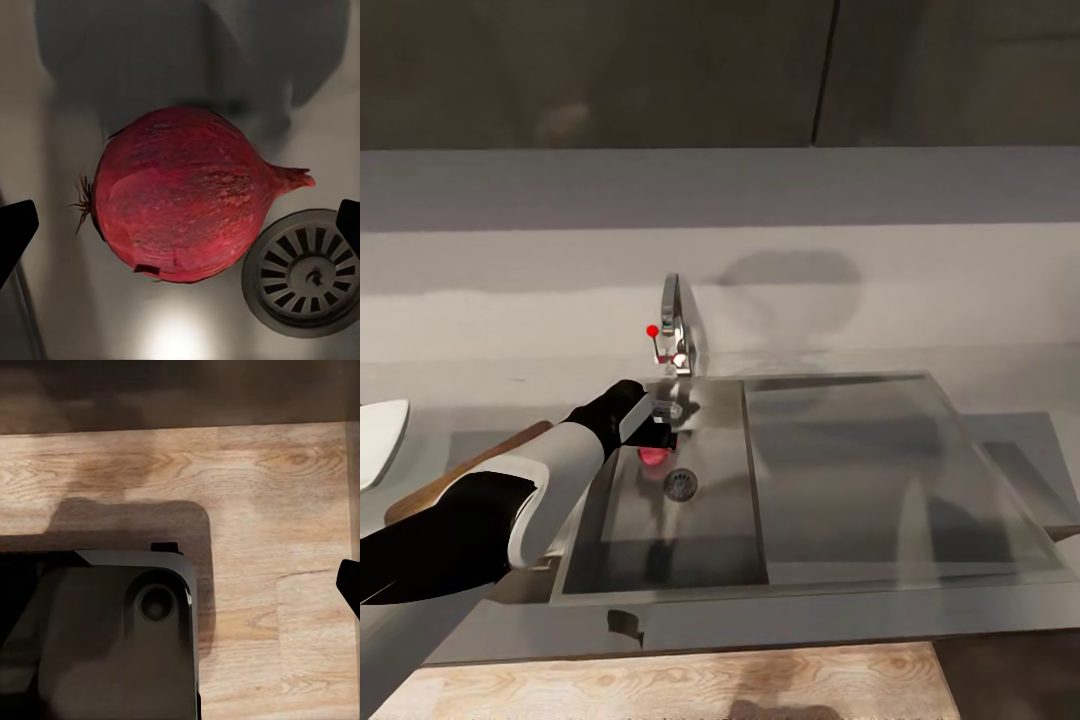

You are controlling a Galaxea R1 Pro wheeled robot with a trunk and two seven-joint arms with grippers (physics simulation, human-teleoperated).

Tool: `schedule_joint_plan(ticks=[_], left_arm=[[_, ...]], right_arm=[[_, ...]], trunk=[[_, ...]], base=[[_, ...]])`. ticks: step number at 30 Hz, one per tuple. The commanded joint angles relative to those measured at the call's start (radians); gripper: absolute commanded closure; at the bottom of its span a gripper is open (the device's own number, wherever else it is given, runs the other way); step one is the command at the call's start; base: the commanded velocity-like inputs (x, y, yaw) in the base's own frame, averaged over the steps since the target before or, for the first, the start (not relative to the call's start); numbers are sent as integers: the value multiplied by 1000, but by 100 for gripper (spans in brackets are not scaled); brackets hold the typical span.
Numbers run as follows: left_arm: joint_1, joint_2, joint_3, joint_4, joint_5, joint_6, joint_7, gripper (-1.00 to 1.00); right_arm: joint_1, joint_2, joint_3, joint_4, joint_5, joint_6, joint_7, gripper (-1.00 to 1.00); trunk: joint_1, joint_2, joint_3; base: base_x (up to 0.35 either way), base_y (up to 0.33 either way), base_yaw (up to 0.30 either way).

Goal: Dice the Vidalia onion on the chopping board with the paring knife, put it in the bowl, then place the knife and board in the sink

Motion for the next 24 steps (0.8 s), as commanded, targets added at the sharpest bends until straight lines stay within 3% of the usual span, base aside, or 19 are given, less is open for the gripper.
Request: schedule_joint_plan(ticks=[1,24], left_arm=[[-1,0,-6,-1,11,4,7,-100],[1,1,-6,1,11,3,6,-100]], right_arm=[[0,0,0,0,0,-3,-2,-100],[0,0,1,0,0,-4,-2,-100]], trunk=[[0,-2,-3],[0,-2,-24]], base=[[0,0,0],[15,0,0]])
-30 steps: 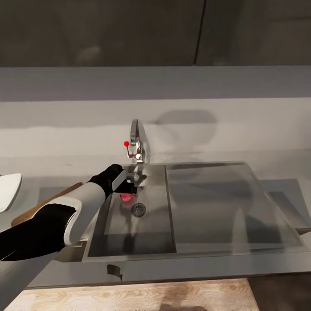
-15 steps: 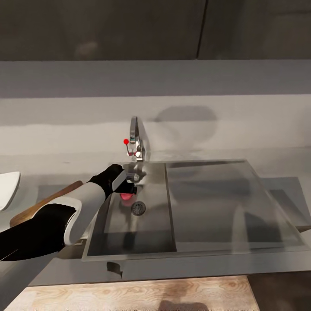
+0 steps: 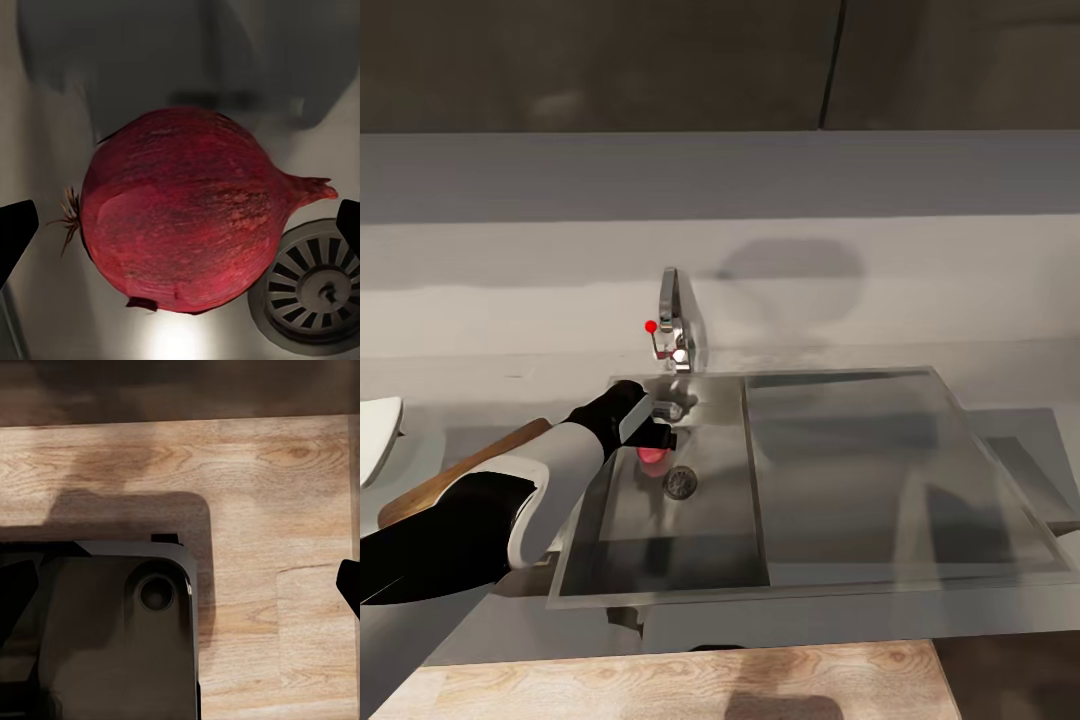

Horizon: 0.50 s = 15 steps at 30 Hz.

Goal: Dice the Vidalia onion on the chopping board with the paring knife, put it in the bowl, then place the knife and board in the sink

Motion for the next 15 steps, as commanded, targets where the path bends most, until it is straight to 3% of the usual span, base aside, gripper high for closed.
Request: schedule_joint_plan(ticks=[1,15], left_arm=[[0,0,-6,-1,11,4,7,-100],[0,1,-6,-1,11,4,7,-100]], right_arm=[[0,0,0,0,0,-3,-2,-100],[0,0,0,0,0,-3,-2,-100]], trunk=[[0,-2,-2],[0,-2,-2]], base=[[3,0,0],[0,0,0]])
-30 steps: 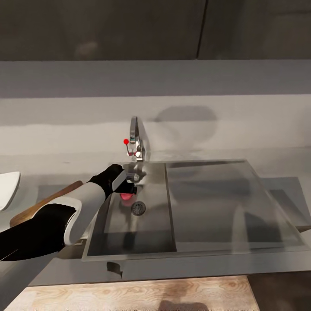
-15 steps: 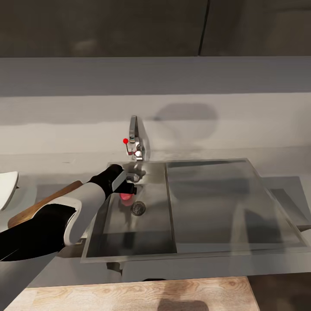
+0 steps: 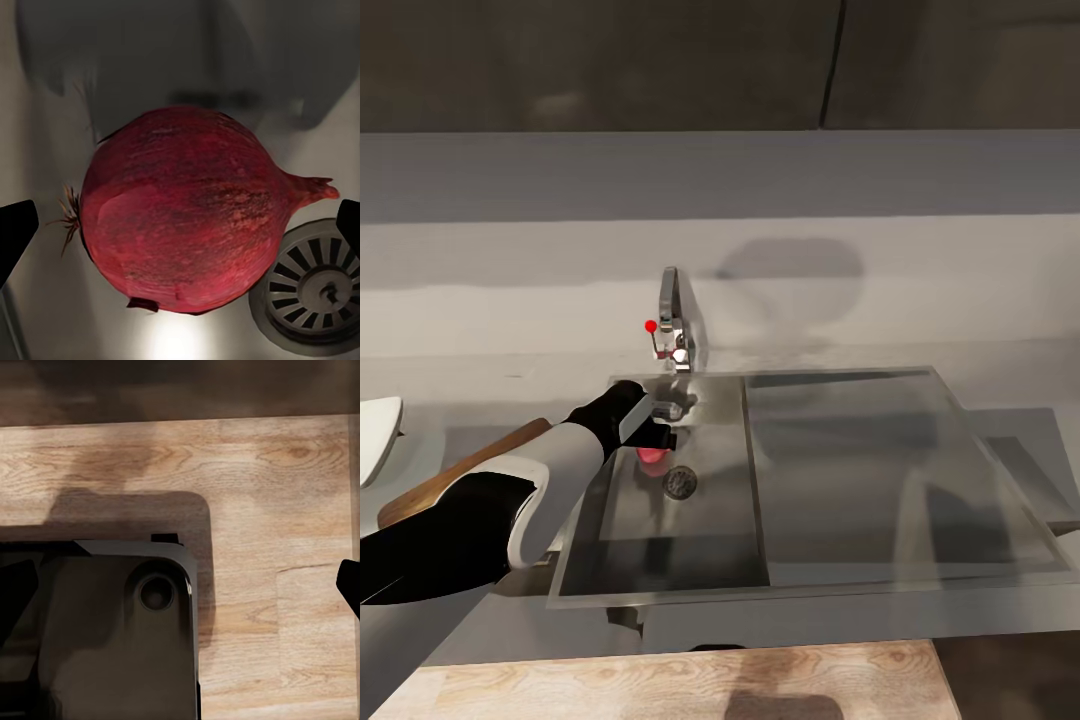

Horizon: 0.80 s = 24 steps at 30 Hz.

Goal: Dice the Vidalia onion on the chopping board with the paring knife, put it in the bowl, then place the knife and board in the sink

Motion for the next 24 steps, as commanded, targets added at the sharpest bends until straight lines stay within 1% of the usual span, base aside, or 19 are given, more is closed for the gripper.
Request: schedule_joint_plan(ticks=[1,14,24], left_arm=[[0,0,-6,-1,11,4,7,-100],[0,0,-6,-1,11,5,8,-100],[0,-1,-7,-1,11,5,8,-100]], right_arm=[[0,0,0,0,0,-3,-2,-100],[0,0,1,0,0,-3,-2,-100],[0,0,1,0,0,-3,-2,-100]], trunk=[[0,-2,-2],[0,-2,-12],[0,-2,-13]], base=[[0,0,0],[0,0,0],[0,0,0]])
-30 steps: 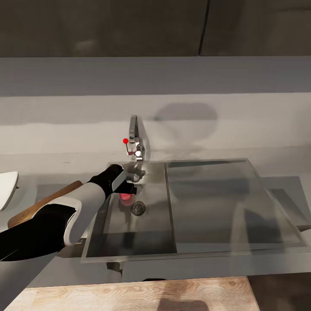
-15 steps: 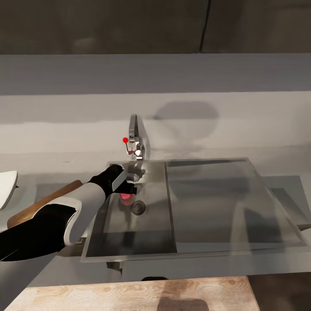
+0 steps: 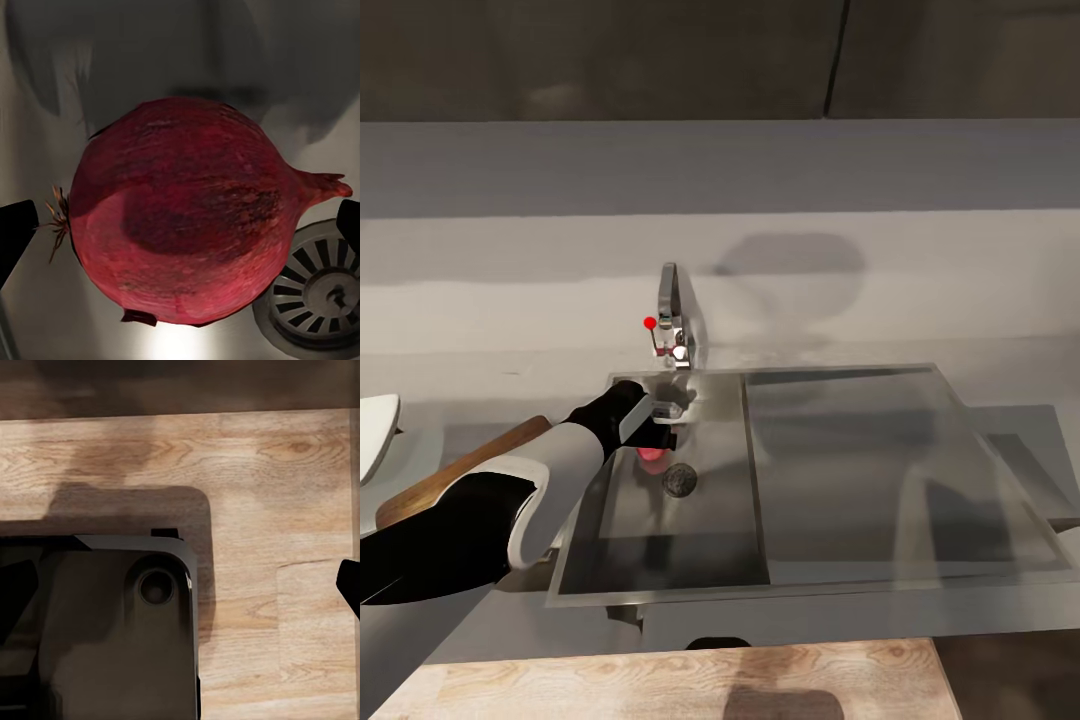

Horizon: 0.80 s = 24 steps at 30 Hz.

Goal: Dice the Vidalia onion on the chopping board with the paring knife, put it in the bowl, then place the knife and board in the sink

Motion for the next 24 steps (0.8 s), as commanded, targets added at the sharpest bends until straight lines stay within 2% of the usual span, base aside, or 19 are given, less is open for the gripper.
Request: schedule_joint_plan(ticks=[1,3,4,24], left_arm=[[0,0,-6,-1,11,4,7,-100],[0,1,-6,-2,11,4,7,-100],[0,0,-6,-2,11,4,7,100],[0,0,-6,-4,11,4,7,100]], right_arm=[[0,0,0,0,0,-3,-2,-100],[0,1,0,0,0,-3,-2,-100],[0,1,0,0,0,-3,-2,-100],[0,1,6,-1,4,-7,4,-100]], trunk=[[1,-2,-1],[1,-2,-1],[1,-2,-1],[1,-2,-1]], base=[[0,0,0],[0,0,0],[0,0,0],[0,0,0]])
